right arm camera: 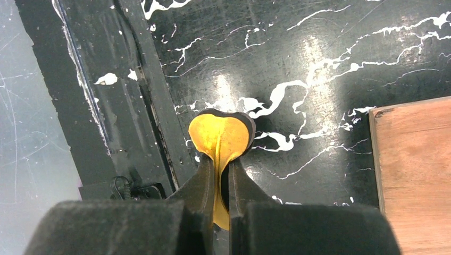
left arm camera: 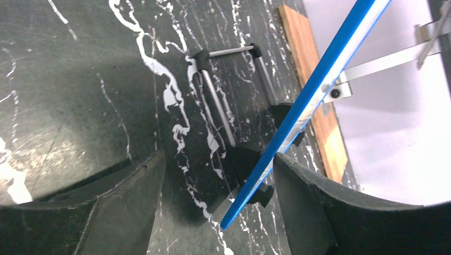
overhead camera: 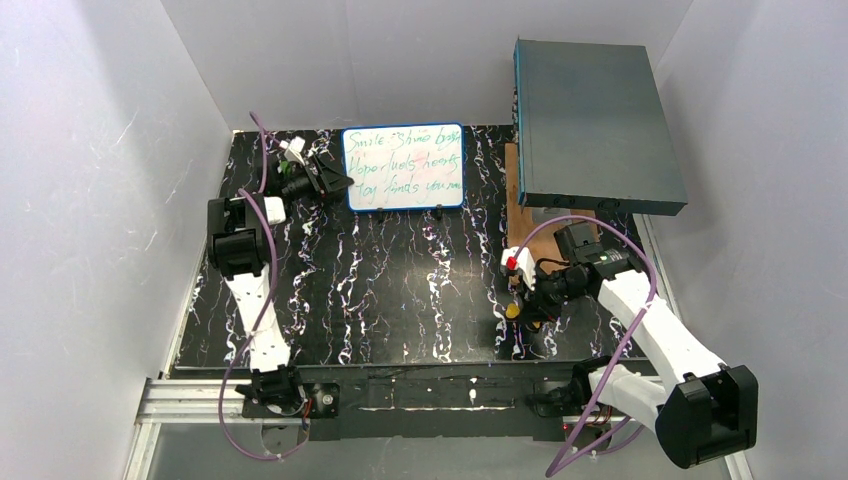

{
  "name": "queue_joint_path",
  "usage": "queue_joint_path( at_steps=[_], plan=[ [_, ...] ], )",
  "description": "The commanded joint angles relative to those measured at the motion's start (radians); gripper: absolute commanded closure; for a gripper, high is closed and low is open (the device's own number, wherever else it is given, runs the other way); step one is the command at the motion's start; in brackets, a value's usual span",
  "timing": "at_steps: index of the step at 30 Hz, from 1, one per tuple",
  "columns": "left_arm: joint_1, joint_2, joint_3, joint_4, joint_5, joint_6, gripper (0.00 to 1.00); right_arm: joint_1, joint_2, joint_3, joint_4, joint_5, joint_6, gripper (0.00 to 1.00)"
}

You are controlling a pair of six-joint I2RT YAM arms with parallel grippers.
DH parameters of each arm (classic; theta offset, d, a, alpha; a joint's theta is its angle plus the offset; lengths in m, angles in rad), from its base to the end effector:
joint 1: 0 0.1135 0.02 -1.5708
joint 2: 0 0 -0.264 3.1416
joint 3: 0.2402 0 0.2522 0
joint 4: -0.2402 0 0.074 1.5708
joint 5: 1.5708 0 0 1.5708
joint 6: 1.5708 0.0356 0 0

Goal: Erase the whiteboard
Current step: Pick up the whiteboard eraser from the center of the board.

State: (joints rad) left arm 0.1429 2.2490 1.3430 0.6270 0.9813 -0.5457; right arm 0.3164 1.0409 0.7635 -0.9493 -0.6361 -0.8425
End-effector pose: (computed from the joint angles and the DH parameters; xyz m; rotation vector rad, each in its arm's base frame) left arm 0.4735 0.0382 0.1375 0.0725 1.8804 -1.1769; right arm 0.1580 0.0740 0.2353 -1.5273 2.0660 0.6995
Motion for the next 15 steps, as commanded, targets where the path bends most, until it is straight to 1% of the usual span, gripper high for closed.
queue_joint_path(
  at_steps=[1,7,12,15],
  plan=[
    [-0.014,0.011,0.05,0.227,0.078,-0.151,0.31,0.008,0.012,0.036,0.021,0.028,0.024,0.99],
    [-0.046,0.054,0.048,0.326,0.117,-0.213,0.39,0.007,0.019,0.038,0.024,0.034,0.03,0.99],
    [-0.048,0.105,0.055,0.519,0.174,-0.375,0.66,0.007,0.019,0.036,0.024,0.038,0.034,0.99],
    [-0.048,0.099,0.032,0.546,0.175,-0.382,0.68,0.007,0.019,0.036,0.025,0.04,0.035,0.99]
  ],
)
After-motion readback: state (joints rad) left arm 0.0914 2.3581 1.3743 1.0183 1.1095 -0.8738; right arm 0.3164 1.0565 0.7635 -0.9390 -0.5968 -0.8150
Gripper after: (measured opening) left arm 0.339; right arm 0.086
